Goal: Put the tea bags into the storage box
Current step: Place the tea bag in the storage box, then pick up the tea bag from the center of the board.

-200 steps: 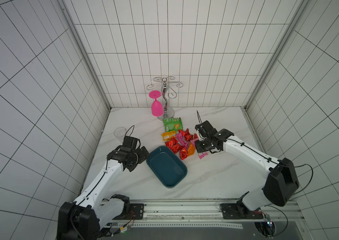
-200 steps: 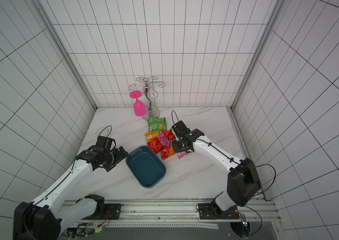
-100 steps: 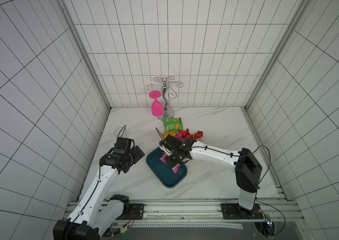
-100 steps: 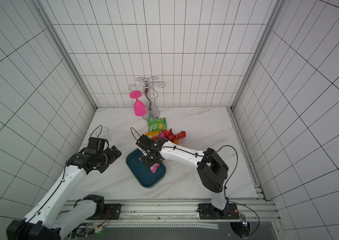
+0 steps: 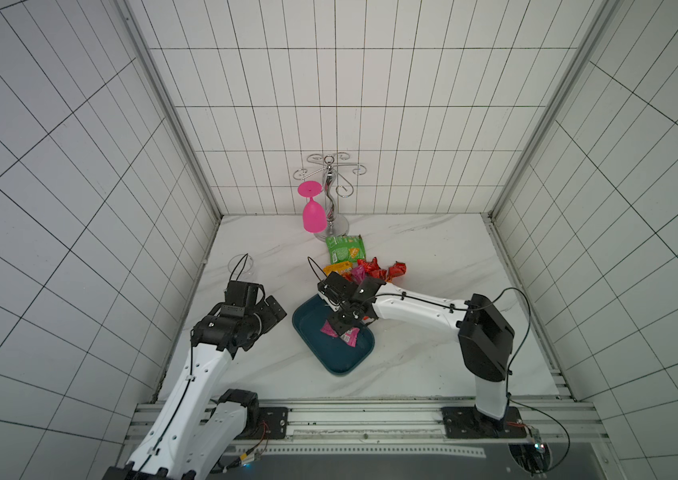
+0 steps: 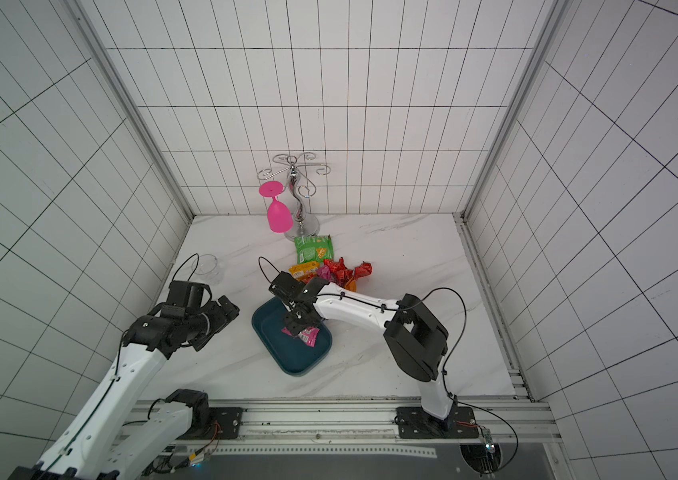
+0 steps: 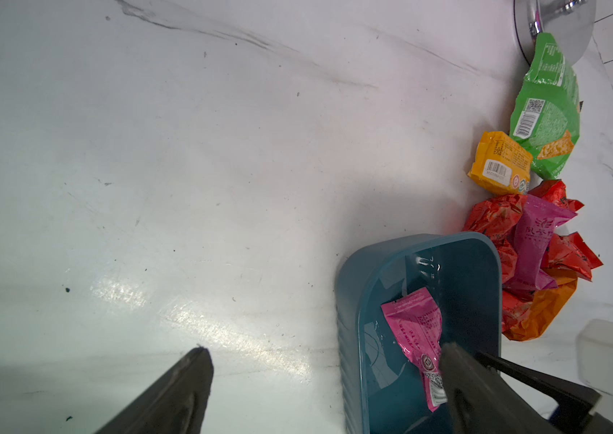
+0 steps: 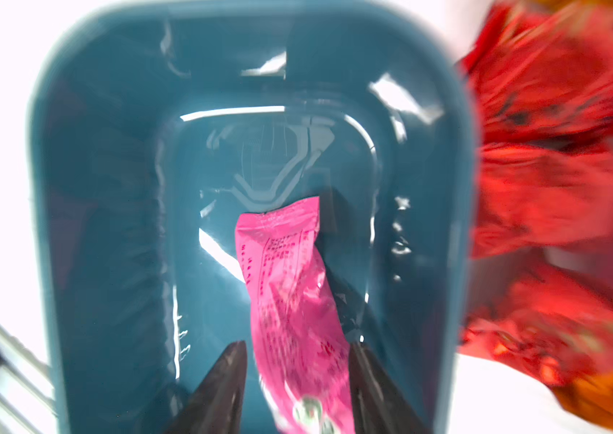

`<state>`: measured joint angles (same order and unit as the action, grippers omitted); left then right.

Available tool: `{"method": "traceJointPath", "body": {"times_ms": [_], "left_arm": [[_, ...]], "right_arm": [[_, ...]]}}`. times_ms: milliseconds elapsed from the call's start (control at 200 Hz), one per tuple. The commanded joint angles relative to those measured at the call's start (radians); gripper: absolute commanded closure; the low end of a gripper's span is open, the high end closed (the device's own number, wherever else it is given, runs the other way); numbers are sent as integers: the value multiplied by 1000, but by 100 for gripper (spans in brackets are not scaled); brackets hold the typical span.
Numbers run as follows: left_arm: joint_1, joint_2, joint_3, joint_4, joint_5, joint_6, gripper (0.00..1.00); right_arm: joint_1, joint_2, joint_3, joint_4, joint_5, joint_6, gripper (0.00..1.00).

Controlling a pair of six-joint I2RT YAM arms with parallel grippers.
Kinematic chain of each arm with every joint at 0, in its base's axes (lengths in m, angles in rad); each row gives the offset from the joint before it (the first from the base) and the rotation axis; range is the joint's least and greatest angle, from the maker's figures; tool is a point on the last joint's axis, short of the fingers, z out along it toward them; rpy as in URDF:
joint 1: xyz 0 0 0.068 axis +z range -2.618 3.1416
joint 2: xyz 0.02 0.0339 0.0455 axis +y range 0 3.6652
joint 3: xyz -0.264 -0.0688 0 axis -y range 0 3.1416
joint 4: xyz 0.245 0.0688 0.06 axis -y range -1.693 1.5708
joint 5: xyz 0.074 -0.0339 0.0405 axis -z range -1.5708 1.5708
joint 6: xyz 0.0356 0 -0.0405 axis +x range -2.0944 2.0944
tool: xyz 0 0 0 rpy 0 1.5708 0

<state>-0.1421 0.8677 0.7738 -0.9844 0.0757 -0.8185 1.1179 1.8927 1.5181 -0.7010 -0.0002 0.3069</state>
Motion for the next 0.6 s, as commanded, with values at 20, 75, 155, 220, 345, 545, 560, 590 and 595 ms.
{"method": "traceJointPath", "body": {"times_ms": [20,75,155,220,345,545,560,590,595], "left_arm": [[0,30,12,24,28,52,3],[-4,47,26,31,41,55,3],[-7,80,42,44,70,57,3],[-8,107,46,54,95,58,3],[-14,137,48,55,164,86,3],[-59,134,17,40,207,125,3],[-61,134,13,39,205,125,3],[-65,130,6,37,202,121,3],[-66,130,5,36,202,121,3]], "right_arm": [[-41,-136,11,-21,70,110,47],[-78,-168,-5,-28,77,158,46],[-141,-212,-54,-54,81,219,38],[-200,-238,-105,-49,78,263,34],[-315,-261,-185,-37,59,318,33],[-441,-241,-279,59,33,350,32],[-449,-236,-281,66,25,350,32],[-461,-223,-285,79,6,349,33],[-462,-220,-285,80,2,349,34]]}}
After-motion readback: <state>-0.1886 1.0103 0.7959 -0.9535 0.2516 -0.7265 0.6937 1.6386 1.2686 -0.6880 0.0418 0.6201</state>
